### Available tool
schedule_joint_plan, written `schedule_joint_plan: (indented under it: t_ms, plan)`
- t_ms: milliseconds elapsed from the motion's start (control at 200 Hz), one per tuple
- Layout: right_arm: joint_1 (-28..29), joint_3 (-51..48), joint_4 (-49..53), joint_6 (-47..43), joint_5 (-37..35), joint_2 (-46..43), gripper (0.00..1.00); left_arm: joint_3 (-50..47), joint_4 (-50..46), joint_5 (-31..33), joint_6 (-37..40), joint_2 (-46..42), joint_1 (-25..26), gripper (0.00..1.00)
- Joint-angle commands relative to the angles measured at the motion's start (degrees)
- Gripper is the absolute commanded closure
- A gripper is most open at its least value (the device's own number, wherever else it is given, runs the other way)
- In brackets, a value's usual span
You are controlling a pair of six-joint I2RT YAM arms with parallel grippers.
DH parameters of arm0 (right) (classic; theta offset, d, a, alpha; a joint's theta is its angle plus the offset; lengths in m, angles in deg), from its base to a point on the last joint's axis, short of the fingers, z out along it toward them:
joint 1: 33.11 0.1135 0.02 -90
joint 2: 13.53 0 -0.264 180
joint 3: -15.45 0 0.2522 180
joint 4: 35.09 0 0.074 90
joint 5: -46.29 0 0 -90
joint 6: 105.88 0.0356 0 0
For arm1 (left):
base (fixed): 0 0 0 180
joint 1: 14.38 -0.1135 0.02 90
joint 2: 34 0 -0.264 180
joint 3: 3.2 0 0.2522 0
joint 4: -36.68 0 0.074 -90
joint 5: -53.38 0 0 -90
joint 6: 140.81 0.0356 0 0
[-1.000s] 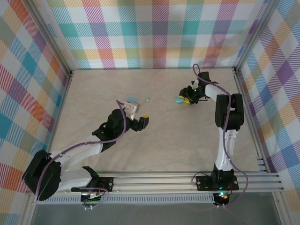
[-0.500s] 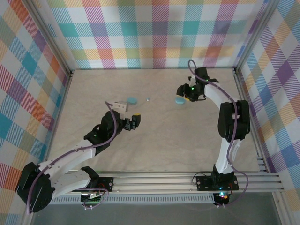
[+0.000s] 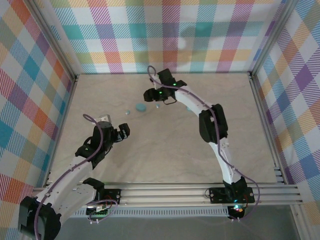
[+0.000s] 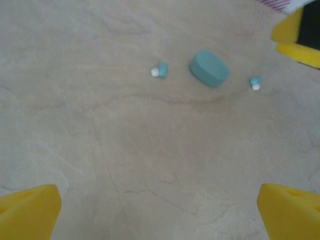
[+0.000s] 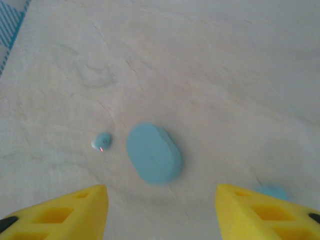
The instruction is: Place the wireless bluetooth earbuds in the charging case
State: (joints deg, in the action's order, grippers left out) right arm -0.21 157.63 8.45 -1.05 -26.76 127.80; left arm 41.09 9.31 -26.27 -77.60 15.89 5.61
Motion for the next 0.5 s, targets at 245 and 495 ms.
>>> schedule_joint_plan:
  t_ms: [245,495]
  plan:
    - [3.43,18.58,0.29,-3.39,-1.07,15.13,0.33,4.77,-3.47,-12.36,-2.57,8.11,-4.65,0.0]
    - [8.05,18.66,5.35,-12.98,-8.5,15.29,0.25,3.05,-2.96,-13.79,-2.57,7.59,-5.57,0.0]
